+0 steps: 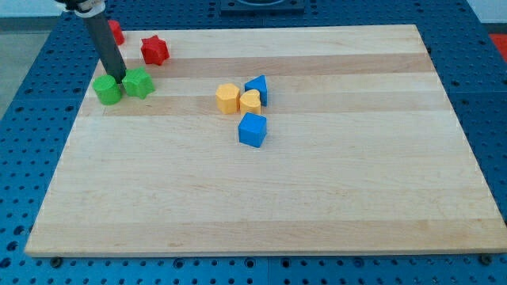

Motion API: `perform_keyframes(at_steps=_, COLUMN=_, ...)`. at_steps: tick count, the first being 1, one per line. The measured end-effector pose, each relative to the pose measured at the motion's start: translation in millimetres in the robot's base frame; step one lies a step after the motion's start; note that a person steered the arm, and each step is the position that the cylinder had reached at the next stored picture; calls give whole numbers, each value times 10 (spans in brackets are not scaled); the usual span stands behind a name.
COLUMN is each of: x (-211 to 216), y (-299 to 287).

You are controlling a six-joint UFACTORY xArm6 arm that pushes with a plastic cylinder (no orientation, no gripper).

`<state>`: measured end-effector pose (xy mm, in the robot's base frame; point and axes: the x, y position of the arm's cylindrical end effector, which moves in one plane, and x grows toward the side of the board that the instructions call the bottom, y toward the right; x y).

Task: Place the green star right to the green circle

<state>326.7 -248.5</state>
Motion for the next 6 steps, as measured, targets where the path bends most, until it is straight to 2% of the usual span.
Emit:
perform_keyframes(at_steps=1, x=153, y=0)
perform_keyframes(at_steps=3, x=191, y=0)
perform_keyframes(at_steps=6, x=-206, y=0)
